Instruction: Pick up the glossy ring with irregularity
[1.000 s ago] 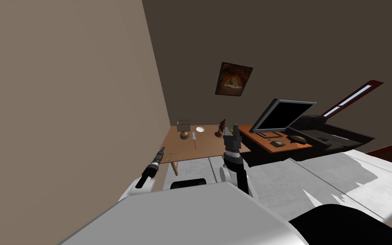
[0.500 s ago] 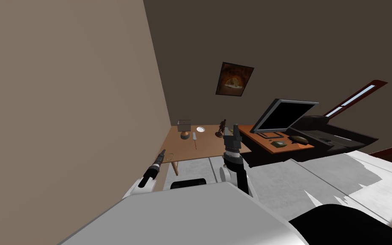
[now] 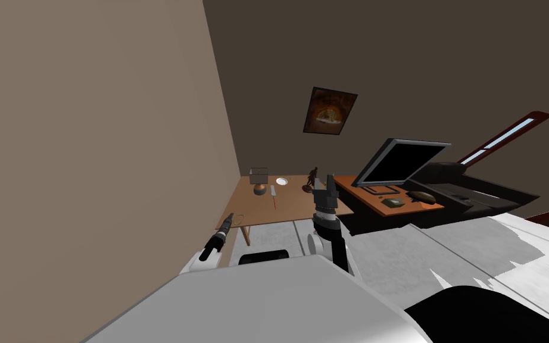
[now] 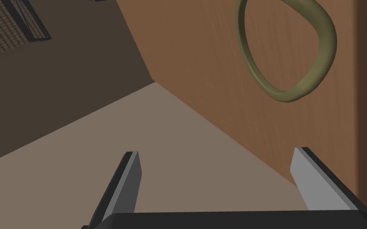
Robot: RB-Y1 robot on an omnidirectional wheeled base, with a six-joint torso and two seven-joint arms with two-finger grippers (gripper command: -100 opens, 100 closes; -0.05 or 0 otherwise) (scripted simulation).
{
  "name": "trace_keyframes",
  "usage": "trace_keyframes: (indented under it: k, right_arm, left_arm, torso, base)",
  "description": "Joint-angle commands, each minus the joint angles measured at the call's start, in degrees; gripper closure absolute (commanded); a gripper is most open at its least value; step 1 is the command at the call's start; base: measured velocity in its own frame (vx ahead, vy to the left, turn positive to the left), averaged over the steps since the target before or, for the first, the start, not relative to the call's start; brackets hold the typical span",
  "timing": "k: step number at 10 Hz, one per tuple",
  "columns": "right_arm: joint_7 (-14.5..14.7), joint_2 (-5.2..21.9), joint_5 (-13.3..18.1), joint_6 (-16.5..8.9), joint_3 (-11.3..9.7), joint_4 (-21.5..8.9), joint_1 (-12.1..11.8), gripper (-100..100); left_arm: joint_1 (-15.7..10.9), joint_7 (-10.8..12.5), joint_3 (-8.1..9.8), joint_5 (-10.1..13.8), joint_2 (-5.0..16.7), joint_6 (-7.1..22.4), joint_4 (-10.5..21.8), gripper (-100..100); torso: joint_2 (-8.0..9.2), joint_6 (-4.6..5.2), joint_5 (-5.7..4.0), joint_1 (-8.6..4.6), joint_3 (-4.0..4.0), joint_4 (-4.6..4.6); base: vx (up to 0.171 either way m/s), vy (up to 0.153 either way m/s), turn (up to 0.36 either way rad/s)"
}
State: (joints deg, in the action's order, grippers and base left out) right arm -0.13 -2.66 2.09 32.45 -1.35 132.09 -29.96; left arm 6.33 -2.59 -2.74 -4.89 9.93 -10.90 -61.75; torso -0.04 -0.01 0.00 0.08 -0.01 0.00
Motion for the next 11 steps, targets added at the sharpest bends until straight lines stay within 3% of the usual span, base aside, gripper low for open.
trace_keyframes:
  k: [1,2,5,6,11]
  right_arm:
    - [0.0,0.0,0.0,0.0,0.0,0.0,0.0,0]
    - [0.0,0.0,0.0,0.0,0.0,0.0,0.0,0]
    - [0.0,0.0,0.0,0.0,0.0,0.0,0.0,0]
    - [0.0,0.0,0.0,0.0,0.0,0.0,0.0,0]
    - [0.0,0.0,0.0,0.0,0.0,0.0,0.0,0]
  left_arm:
    - [-1.3,0.4,-0.06,0.0,-0.7,1.1,2.9,-100]
    - [-1.3,0.4,-0.06,0.0,-0.7,1.1,3.2,-100]
    - [-4.3,0.6,0.17,-0.3,-3.1,2.0,9.2,-100]
    - [-4.3,0.6,0.17,-0.3,-3.1,2.0,9.2,-100]
    - [-8.5,0.8,0.57,-0.8,-8.1,2.5,16.4,-100]
  torso:
    - [0.0,0.0,0.0,0.0,0.0,0.0]
    - [0.0,0.0,0.0,0.02,0.0,0.0]
    - [-0.01,0.0,0.01,0.04,-0.01,0.0]
    - [-0.01,-0.01,0.01,0.06,0.0,0.0]
    - [-0.02,0.0,0.02,0.08,-0.01,0.0]
  base:
    - [0.005,0.023,0.035]
    - [0.005,0.021,0.027]
    - [0.008,0.031,0.045]
    - [0.002,0.026,0.006]
    - [0.014,0.046,0.043]
